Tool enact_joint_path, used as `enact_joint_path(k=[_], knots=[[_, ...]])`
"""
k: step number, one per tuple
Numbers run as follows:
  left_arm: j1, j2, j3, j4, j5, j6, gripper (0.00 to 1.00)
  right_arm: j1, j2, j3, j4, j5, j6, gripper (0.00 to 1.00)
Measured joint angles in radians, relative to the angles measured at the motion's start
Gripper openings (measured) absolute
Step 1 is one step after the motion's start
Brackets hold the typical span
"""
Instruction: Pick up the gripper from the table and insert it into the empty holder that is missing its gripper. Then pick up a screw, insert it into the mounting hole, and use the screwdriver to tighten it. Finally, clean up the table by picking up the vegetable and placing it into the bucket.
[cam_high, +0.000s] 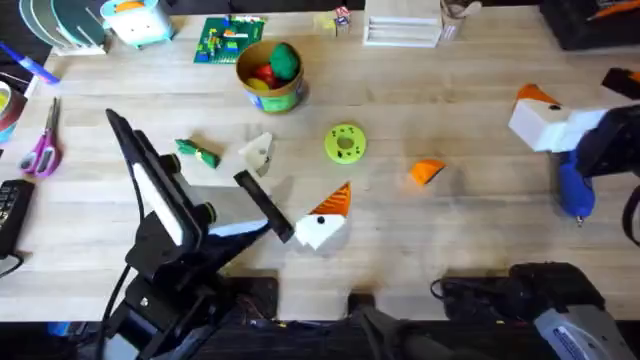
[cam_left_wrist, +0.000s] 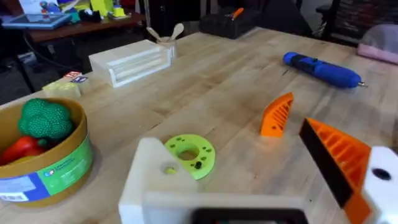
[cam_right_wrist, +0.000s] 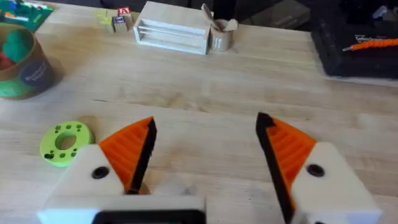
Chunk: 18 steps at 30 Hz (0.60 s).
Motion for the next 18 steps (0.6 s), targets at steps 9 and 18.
enact_joint_path(k=[9,18], knots=[[0.0,0.0,0.0,0.001,0.02,-0.023,0.993,0.0,0.0,0.0,0.0,0.0,0.0,0.991],[0.0,0.0,0.0,0.002,0.022,-0.023,0.993,0.0,0.0,0.0,0.0,0.0,0.0,0.991]])
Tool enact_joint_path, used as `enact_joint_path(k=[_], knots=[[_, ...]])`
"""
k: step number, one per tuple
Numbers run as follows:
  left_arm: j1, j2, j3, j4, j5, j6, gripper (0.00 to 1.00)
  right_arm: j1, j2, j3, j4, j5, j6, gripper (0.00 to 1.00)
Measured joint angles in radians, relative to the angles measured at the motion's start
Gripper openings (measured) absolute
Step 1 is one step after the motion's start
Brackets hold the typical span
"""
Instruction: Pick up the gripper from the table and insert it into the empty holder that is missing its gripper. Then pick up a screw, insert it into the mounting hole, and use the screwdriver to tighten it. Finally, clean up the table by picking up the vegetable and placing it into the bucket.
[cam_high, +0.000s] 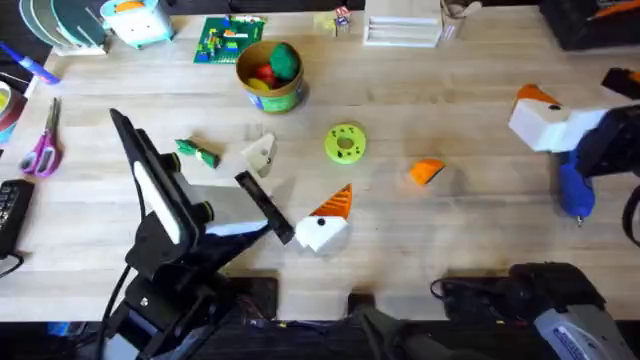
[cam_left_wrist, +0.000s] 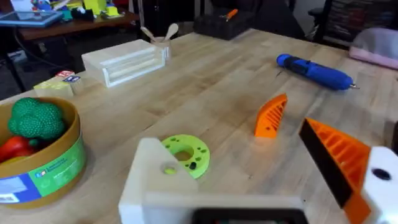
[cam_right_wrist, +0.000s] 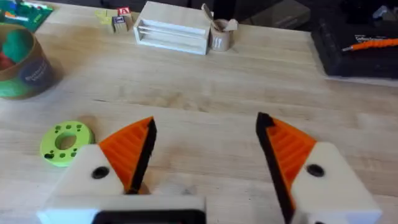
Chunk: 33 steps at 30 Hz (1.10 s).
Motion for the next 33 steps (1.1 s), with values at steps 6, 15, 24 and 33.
enact_joint_path(k=[6,15,24,33], knots=[[0.0,0.0,0.0,0.0,0.0,0.0,0.993,0.0,0.0,0.0,0.0,0.0,0.0,0.991],[0.0,0.0,0.0,0.0,0.001,0.0,0.992,0.0,0.0,0.0,-0.032,-0.067,0.013,0.991],[0.0,0.0,0.0,0.0,0.001,-0.003,0.993,0.008,0.122,0.0,-0.198,-0.203,0.042,0.991],[0.0,0.0,0.0,0.0,0.003,-0.003,0.993,0.19,0.425,0.0,-0.214,-0.188,0.001,0.99]])
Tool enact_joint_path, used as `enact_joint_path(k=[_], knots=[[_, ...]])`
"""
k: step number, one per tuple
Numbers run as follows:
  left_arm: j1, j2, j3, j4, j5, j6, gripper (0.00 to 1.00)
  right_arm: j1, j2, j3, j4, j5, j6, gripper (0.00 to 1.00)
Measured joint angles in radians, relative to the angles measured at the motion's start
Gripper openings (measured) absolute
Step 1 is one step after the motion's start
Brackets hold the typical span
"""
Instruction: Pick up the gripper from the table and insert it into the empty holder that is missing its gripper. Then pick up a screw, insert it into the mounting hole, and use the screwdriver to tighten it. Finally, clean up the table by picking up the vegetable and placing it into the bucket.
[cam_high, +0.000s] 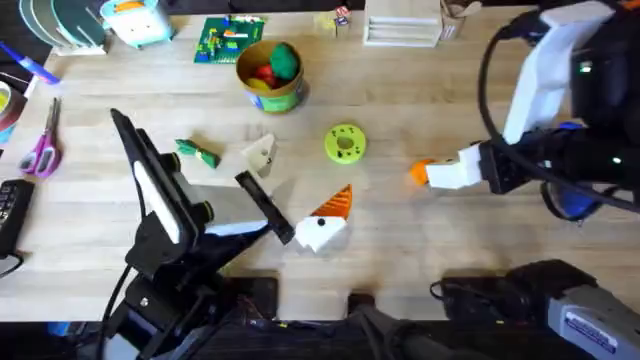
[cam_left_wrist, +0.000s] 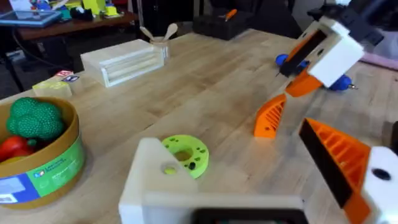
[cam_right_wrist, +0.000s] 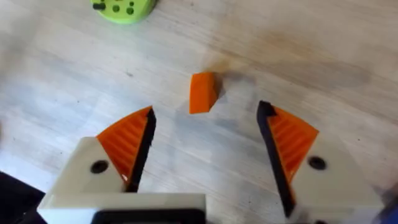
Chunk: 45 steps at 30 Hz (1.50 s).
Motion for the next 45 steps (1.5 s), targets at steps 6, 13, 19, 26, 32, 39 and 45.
enact_joint_path(k=[6,13,19,26,32,39,45], knots=[[0.0,0.0,0.0,0.0,0.0,0.0,0.993,0.04,0.175,0.0,0.006,0.029,-0.009,0.991],[0.0,0.0,0.0,0.0,0.0,0.0,0.993,0.04,0.29,0.0,0.076,0.039,-0.014,0.8],[0.0,0.0,0.0,0.0,0.001,0.0,0.993,0.04,0.309,0.0,0.092,0.04,-0.016,0.513],[0.0,0.0,0.0,0.0,0.001,0.0,0.993,0.04,0.309,0.0,0.119,0.032,-0.015,0.011],[0.0,0.0,0.0,0.0,0.001,0.0,0.992,0.04,0.266,0.021,0.102,0.031,0.0,0.011],[0.0,0.0,0.0,0.0,0.001,-0.001,0.993,-0.004,0.061,0.128,0.187,-0.116,-0.002,0.01],[0.0,0.0,0.0,0.0,0.001,-0.003,0.992,-0.158,0.017,0.06,0.402,-0.419,0.046,0.009]])
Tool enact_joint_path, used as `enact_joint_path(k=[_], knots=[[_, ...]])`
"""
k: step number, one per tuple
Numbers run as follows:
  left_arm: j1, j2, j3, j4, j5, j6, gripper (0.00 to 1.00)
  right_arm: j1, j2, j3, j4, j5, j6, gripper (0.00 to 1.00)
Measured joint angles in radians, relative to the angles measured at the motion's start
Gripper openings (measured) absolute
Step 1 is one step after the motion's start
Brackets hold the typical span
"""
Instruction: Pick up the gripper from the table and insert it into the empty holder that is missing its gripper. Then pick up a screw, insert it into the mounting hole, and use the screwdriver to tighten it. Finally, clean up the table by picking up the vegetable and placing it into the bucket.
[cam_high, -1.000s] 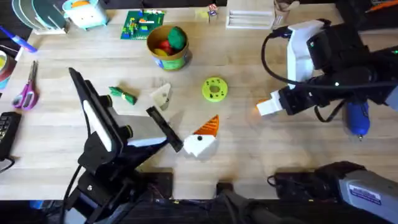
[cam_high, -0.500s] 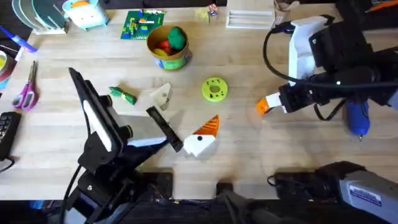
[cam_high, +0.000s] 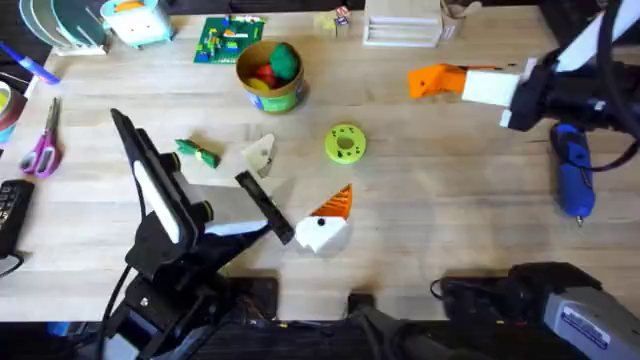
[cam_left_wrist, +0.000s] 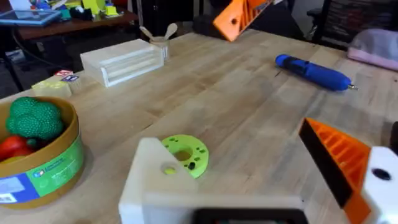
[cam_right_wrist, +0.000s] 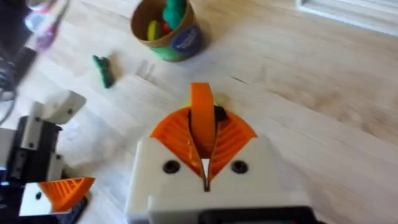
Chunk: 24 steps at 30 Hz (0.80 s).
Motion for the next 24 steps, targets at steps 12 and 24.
enact_joint_path(k=[12,24], knots=[[0.0,0.0,0.0,0.0,0.0,0.0,0.993,0.055,0.371,-0.177,0.444,-0.49,0.4,0.009],[0.0,0.0,0.0,0.001,0.03,-0.043,0.993,0.222,0.63,-0.177,0.947,-0.693,0.823,0.009]])
